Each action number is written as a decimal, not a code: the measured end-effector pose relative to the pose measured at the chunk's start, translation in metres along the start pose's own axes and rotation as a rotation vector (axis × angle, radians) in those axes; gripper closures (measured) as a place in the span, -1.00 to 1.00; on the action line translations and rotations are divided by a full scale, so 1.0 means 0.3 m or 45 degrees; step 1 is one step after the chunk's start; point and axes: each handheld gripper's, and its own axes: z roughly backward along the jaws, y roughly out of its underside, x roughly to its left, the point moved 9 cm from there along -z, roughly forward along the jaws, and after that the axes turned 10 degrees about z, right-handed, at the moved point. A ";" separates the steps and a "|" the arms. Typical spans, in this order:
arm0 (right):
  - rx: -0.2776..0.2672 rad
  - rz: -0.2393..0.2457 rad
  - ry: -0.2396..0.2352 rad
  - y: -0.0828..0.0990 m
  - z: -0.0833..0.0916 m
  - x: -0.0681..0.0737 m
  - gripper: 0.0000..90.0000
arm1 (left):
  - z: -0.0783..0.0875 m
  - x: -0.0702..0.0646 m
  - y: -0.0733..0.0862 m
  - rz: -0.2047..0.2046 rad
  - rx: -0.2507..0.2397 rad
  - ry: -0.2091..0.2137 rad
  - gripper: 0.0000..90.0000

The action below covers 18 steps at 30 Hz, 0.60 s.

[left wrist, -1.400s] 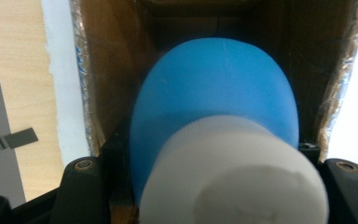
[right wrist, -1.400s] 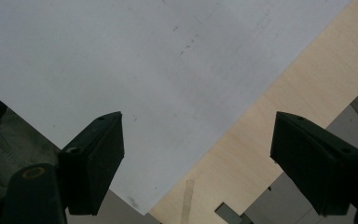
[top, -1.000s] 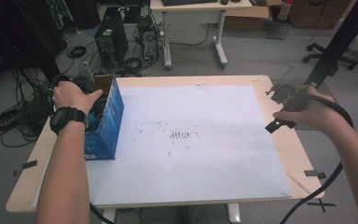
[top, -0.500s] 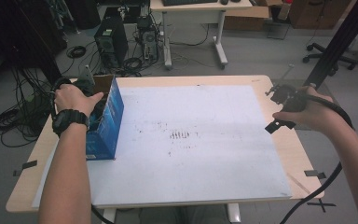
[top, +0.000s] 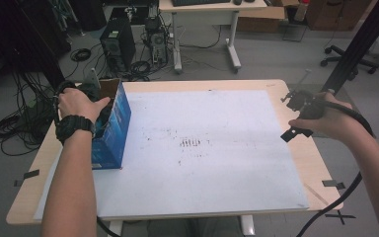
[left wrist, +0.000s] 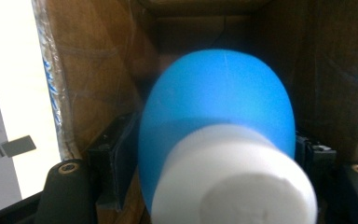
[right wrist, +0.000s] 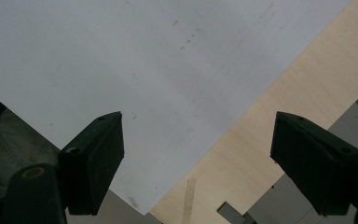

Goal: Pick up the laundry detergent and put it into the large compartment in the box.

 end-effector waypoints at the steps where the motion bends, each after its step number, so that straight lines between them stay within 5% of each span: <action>1: 0.000 0.001 0.000 0.000 -0.001 0.000 -0.62 | 0.000 0.000 0.000 0.000 0.000 0.000 -0.36; 18: -0.002 0.004 -0.002 -0.001 0.001 0.004 -0.62 | 0.023 -0.003 0.005 -0.009 -0.008 -0.009 -0.46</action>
